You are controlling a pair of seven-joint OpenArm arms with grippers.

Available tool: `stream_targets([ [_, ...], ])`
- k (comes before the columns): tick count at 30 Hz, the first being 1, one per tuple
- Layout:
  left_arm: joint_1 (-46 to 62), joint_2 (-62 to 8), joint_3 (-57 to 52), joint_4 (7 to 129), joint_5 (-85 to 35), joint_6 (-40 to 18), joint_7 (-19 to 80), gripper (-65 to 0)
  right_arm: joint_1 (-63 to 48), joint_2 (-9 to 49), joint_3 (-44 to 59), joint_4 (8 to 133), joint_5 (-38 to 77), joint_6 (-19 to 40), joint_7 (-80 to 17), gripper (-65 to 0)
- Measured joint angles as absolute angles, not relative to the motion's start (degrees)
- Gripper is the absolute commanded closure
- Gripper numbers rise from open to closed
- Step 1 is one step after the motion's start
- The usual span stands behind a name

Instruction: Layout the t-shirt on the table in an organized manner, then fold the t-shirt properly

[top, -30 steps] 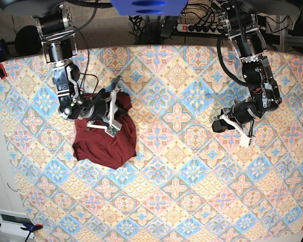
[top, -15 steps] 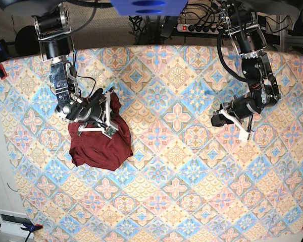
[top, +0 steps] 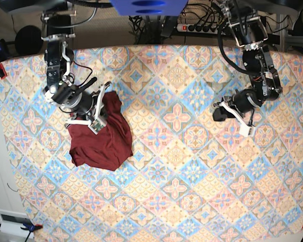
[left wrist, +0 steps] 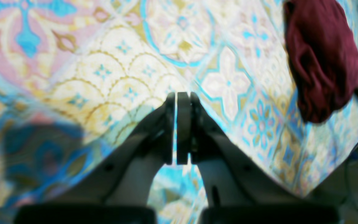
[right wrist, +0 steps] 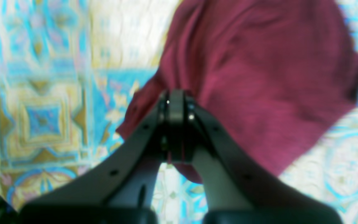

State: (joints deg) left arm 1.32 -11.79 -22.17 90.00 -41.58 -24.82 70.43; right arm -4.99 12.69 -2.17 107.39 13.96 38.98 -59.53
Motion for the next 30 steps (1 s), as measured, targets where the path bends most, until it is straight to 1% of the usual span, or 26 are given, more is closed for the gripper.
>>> stream_targets([
  [4,3.8,-12.7,-22.4,95.4,-41.6,-24.7,70.1,0.0,-12.0,12.7,5.0,110.6,13.4,39.2,-60.3,0.0],
  [7,8.8,-14.8,-22.4,101.8,-41.8,-24.8,70.5,0.0,-16.3,12.8,9.7,110.8,14.6,39.2,-60.9,0.0],
  [10,13.1,-16.4,-22.5,108.0,-41.5,-24.9,70.5,0.0,-19.4,12.6,15.1,111.4,21.7,39.2,-59.6,0.0],
  [14,18.4,-18.3,-25.1,114.4,-42.2,-25.1,69.8,0.0,-27.5,12.5,23.1,111.5,31.7,39.0,-60.7,0.0],
  [18,22.8,-17.8,-31.0,115.5,-41.8,-25.1,70.6,0.0,-32.3,12.5,29.7,111.4,36.5,39.1,-60.1,0.0],
  [22,26.9,-18.3,-34.1,115.8,-42.1,-25.1,70.2,0.0,-35.8,12.6,33.8,111.5,36.3,39.0,-60.3,0.0],
  [26,32.9,-18.1,-38.7,115.9,-42.0,-25.1,70.1,0.0,-38.2,12.6,35.0,111.5,36.4,39.0,-60.0,0.0],
  [30,38.9,-17.7,-39.2,116.4,-42.0,-25.1,69.8,0.0,-42.5,12.5,35.1,111.5,36.3,39.2,-60.4,0.0],
])
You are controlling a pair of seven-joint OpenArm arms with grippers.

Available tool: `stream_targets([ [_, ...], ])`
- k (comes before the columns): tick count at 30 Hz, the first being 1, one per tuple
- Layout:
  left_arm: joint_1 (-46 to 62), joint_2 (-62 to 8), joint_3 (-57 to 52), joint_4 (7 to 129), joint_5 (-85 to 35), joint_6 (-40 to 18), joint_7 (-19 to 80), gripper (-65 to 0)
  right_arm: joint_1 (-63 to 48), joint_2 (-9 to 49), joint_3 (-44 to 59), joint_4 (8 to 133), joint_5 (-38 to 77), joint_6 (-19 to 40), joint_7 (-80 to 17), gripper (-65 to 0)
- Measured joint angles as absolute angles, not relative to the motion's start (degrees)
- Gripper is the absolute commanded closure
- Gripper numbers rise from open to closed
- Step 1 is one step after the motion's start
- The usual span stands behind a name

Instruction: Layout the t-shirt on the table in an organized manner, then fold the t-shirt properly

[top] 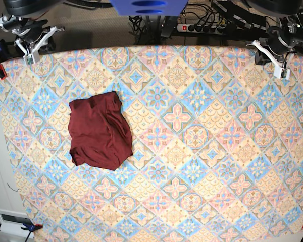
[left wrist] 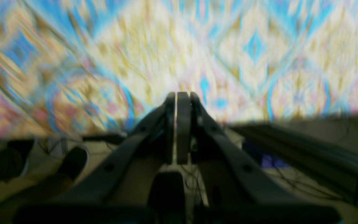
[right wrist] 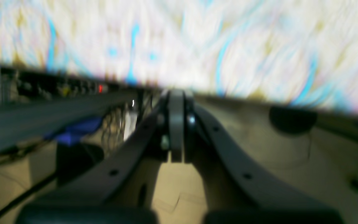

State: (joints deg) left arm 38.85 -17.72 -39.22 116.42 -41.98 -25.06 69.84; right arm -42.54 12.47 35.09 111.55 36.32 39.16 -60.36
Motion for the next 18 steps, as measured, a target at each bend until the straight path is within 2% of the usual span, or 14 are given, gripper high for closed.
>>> stream_targets([
  [6,47.2,-14.3,-39.9,118.1,-42.1,-25.1,70.0,0.0,-46.6,12.6,34.8,111.4,35.9,39.2,-59.8,0.0],
  [9,49.5,-14.8,-40.2,118.1,-42.1,-25.1,69.1,0.0,-47.8,12.6,34.5,111.2,30.7,39.2,-59.9,0.0],
  [14,51.9,-12.9,-39.9,114.8,-41.6,-25.1,69.8,0.0,-48.9,12.5,27.7,110.7,19.4,39.2,-58.2,0.0],
  [18,51.8,-13.4,-37.8,110.5,-41.6,-25.1,69.2,0.0,-48.7,12.6,23.2,107.0,18.6,39.2,-56.0,0.0],
])
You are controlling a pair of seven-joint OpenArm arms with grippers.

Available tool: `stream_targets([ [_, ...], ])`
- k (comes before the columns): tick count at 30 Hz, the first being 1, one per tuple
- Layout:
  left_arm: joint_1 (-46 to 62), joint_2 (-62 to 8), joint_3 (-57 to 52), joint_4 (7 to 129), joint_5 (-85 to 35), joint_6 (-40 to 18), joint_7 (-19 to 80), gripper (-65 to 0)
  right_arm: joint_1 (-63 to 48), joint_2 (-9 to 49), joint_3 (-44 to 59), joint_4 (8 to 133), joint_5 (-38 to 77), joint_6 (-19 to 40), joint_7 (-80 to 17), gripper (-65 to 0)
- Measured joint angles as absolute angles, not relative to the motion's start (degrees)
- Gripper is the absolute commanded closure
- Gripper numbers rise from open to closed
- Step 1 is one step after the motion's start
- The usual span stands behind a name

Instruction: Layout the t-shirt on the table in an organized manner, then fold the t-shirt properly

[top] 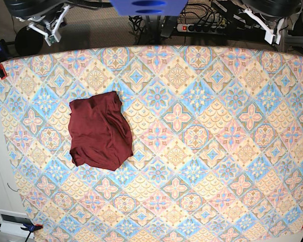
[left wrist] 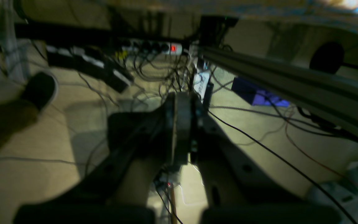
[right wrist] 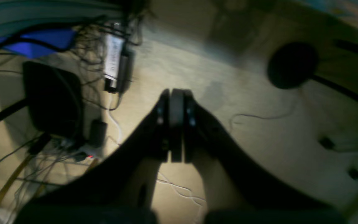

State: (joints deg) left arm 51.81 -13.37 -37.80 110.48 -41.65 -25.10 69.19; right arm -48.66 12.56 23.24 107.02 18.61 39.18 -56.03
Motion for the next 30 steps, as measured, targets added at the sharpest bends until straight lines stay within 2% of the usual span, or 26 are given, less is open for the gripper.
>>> stream_targets([
  [6,51.6,-14.3,-29.0,102.5,-37.5,-25.1,62.6,0.0,-48.7,12.6,20.4,98.1,18.3,38.9,-52.4,0.0],
  [13,50.4,-14.6,-19.0,91.1,-27.3,-24.6,49.8,0.0,-44.8,12.6,20.3,87.0,18.2,38.9,-49.0,0.0],
  [20,41.8,-14.6,-15.5,78.4,-24.3,-24.4,44.9,0.0,-38.7,12.5,20.2,73.8,18.2,38.8,-48.2,0.0],
  [27,33.8,-14.0,-6.9,66.3,-20.3,-24.7,36.4,0.0,-31.8,12.9,10.4,59.1,17.5,38.8,-38.9,0.0],
  [30,29.5,-13.9,-3.1,58.7,-20.2,-24.4,32.8,0.0,-26.4,12.4,8.2,50.2,10.8,39.0,-33.4,0.0],
])
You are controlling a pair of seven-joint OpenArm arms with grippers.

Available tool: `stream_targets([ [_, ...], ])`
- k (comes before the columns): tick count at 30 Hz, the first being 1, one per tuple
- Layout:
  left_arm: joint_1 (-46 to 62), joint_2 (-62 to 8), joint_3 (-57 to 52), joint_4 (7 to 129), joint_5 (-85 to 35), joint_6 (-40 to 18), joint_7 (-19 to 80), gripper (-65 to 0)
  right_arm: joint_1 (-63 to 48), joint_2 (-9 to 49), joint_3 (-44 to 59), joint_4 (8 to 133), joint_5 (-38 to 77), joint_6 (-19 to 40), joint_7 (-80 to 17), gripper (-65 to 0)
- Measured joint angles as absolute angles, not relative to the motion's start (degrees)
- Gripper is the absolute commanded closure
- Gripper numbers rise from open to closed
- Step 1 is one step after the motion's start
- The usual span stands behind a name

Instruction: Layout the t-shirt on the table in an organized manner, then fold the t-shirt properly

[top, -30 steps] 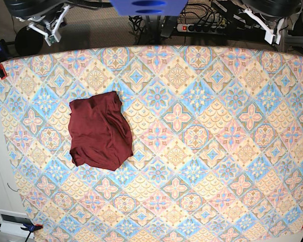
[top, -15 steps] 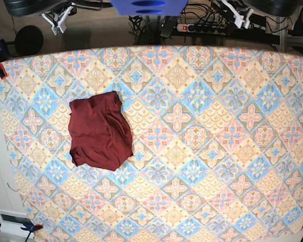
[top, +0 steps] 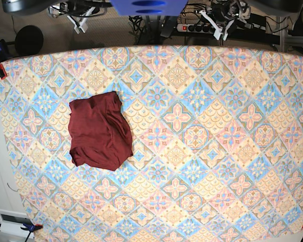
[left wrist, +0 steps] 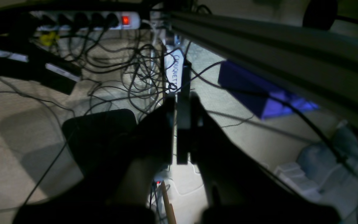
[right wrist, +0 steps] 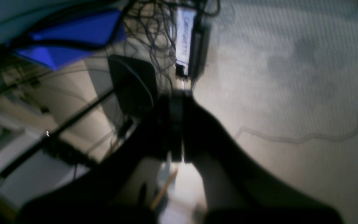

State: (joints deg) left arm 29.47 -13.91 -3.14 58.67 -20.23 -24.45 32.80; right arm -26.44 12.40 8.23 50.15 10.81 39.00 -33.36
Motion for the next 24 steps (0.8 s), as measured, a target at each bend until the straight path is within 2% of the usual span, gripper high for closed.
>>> stream_targets([
  [4,23.4,-13.2,0.8,44.9,-20.0,-24.3,24.9,0.0,-21.7,13.0,8.6,37.1,4.7,38.5,-23.5,0.0],
  [10,17.2,-10.5,7.2,28.4,-20.2,-24.4,11.7,0.0,-16.1,12.4,8.3,23.3,4.2,38.5,-13.9,0.0],
  [14,15.8,-10.1,11.1,23.9,-20.3,-24.4,4.5,0.0,-14.0,12.6,8.2,20.6,4.5,38.0,-10.2,0.0],
  [18,13.9,-8.7,12.3,20.6,-20.1,-24.2,1.8,0.0,-13.0,12.4,8.3,19.5,4.4,33.7,-8.8,0.0],
  [24,10.7,-7.3,12.3,20.2,-20.2,-24.2,0.7,0.0,-11.4,3.5,8.0,19.4,4.6,27.0,-8.8,0.0],
])
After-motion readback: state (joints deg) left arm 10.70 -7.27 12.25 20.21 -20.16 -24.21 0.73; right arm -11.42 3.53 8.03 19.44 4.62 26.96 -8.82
